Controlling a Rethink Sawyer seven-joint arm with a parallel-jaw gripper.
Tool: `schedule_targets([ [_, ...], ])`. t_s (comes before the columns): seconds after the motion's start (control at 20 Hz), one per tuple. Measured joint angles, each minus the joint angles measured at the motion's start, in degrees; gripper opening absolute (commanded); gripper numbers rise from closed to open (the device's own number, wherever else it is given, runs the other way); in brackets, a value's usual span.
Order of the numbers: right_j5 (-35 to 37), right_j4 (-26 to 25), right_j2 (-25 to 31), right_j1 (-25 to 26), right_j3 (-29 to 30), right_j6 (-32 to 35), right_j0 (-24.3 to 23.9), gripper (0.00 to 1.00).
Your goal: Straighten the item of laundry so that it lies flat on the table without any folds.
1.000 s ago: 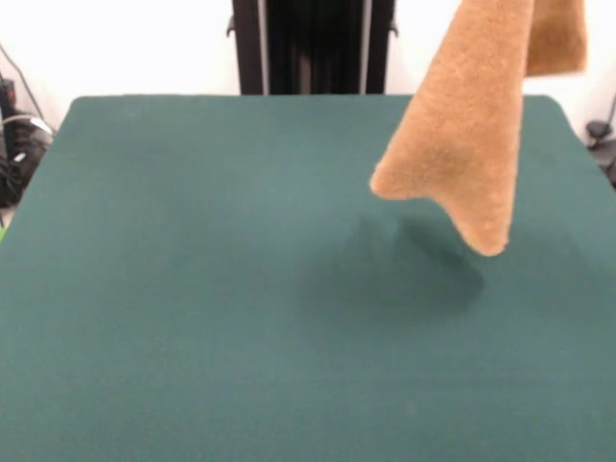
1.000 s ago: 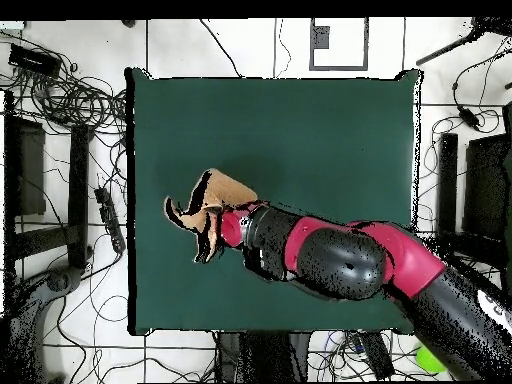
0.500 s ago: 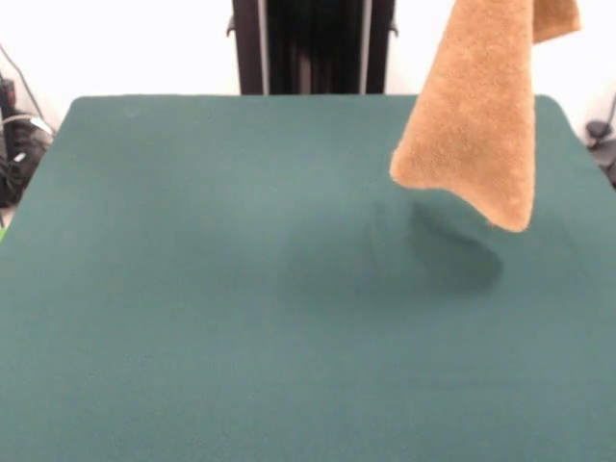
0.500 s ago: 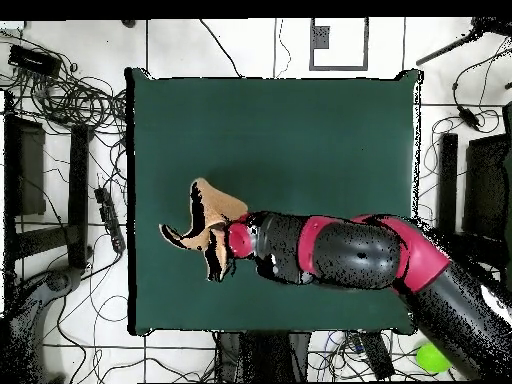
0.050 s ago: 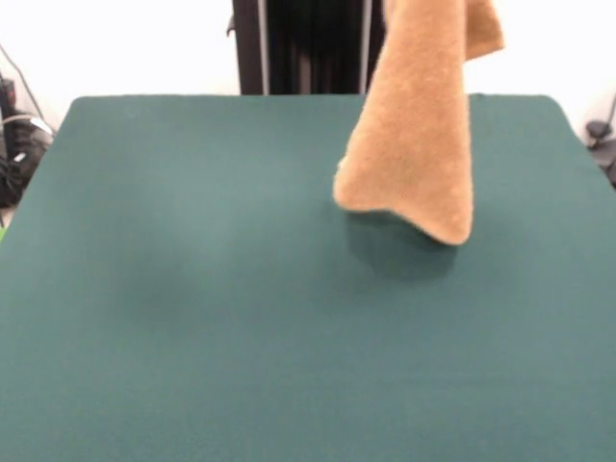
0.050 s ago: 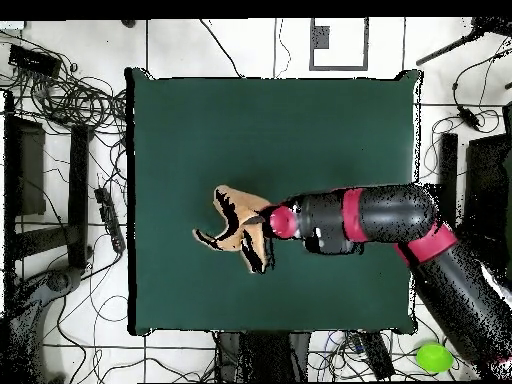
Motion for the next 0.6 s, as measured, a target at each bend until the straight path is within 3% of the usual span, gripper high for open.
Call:
schedule_targets([
  [0.6, 14.39, -8.02, -2.13, 9.0, -15.25, -8.34, 0.35, 0.0],
])
